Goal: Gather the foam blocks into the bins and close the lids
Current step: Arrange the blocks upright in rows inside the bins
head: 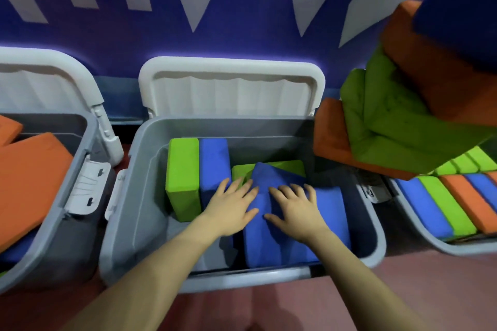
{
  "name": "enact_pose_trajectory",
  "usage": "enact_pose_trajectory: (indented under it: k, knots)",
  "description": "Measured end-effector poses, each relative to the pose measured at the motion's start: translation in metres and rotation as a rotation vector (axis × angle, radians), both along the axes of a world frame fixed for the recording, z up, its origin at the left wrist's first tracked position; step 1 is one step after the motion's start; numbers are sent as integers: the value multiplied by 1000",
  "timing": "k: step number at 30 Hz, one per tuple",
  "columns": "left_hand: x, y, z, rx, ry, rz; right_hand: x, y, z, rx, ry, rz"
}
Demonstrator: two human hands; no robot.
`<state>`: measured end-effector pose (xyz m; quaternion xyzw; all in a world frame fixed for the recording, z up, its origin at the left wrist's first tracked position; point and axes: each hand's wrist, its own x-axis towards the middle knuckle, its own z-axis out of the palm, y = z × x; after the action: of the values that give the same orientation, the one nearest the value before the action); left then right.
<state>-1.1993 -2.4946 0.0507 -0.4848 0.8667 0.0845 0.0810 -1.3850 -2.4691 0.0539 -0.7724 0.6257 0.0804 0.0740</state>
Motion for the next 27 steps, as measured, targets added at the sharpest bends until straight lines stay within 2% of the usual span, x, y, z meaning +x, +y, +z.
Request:
enact_pose_trajectory:
  k: [4, 8, 11, 16, 20, 22, 25, 27]
  knots:
    - [4, 9, -6, 3, 137, 11, -7, 10, 6, -219, -51, 80]
    - [12, 23, -8, -142, 337, -67, -17, 19, 21, -339, -144, 132]
    - [15, 32, -11, -205, 436, -116, -19, 21, 24, -332, -128, 141]
    - [17, 33, -15, -277, 441, -144, -11, 21, 14, -207, -15, 120]
    - [17, 33, -17, -264, 497, -128, -11, 22, 19, -260, 37, 117]
    - [18, 33, -15, -211, 489, -98, -12, 26, 17, -280, 16, 105]
    - [22, 29, -12, 101, 399, 5, -15, 32, 12, -295, -45, 81]
    - [24, 28, -13, 198, 424, 16, -15, 36, 12, -311, -76, 88]
